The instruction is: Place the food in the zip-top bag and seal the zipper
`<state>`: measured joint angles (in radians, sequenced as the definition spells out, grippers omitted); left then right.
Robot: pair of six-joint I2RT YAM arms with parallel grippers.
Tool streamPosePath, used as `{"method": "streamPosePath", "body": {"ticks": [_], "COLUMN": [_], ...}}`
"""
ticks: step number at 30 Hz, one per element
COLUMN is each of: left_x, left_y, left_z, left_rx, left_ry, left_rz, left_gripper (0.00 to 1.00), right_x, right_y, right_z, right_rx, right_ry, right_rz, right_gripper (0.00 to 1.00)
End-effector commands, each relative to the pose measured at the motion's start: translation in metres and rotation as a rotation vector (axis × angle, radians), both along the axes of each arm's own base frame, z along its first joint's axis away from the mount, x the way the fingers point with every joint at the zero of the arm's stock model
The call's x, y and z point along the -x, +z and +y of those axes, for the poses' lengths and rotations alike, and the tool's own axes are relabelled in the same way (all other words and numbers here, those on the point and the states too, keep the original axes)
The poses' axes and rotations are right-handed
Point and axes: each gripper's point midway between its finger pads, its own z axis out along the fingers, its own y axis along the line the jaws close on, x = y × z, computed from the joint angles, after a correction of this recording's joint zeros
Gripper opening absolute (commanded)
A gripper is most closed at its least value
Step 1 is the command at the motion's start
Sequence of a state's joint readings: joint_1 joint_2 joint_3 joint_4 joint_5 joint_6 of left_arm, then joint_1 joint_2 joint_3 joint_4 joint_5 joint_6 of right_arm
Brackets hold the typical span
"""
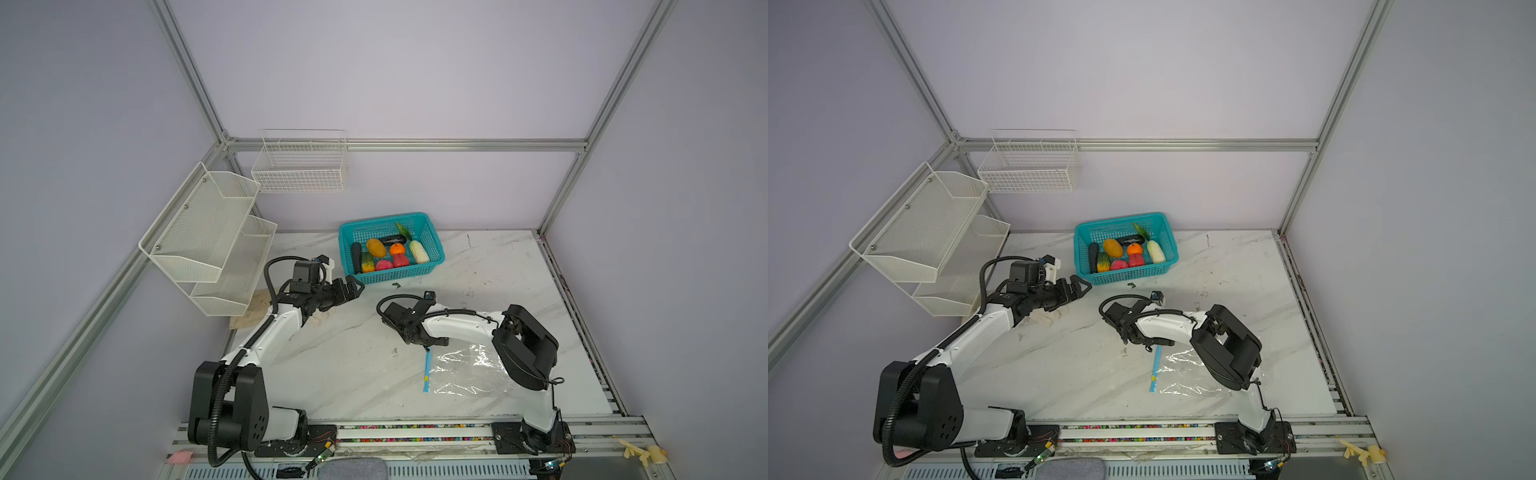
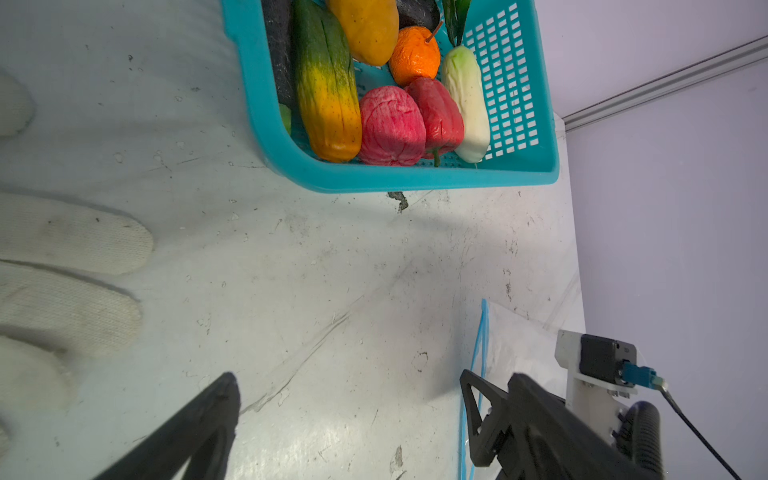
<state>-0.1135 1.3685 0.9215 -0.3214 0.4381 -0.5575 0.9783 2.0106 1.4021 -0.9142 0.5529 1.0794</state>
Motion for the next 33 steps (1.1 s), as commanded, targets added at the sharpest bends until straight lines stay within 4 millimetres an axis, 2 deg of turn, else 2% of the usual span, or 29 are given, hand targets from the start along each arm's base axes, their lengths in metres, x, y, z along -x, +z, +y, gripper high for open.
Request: {"method": "streamPosePath", "body": {"ticks": [1, 6, 12, 19, 29, 33], "left_x": [0.002, 0.003, 0.003, 0.003, 0.003, 0.003], "left_y": [0.004, 0.006, 0.007, 0.006, 0.005, 0.004], "left_z": [-0.003, -0.004, -0.004, -0.003, -0.002, -0.002], "left_rx": [0.016, 0.018, 0.019, 0.018, 0.013, 0.011], "left_ry": [-0.020, -0.027, -0.026, -0.025, -0.023, -0.021], "left_rz": [-0.034, -0.040, -0.044, -0.042, -0.039, -0.038], "left_gripper": [1.00, 1.00, 1.00, 1.00, 1.00, 1.00], "right_x": [0.010, 0.009, 0.008, 0.011, 0.015, 0.017], "right_y": [0.001, 0.004, 0.007, 0.004, -0.003, -0.005], "right_z": [-0.024, -0.025, -0.021, -0.022, -0.029, -0.033], "right_rx": [0.157, 0.194, 0.239, 0.245, 0.270, 0.295], "right_ry": [-0.051, -0.059, -0.054, -0.053, -0.058, -0.065], "right_rz": [0.024, 0.010, 0.001, 0.004, 0.015, 0.018], "right_gripper": [0.73, 0.61, 0.55, 0.41, 0.41, 0.45]}}
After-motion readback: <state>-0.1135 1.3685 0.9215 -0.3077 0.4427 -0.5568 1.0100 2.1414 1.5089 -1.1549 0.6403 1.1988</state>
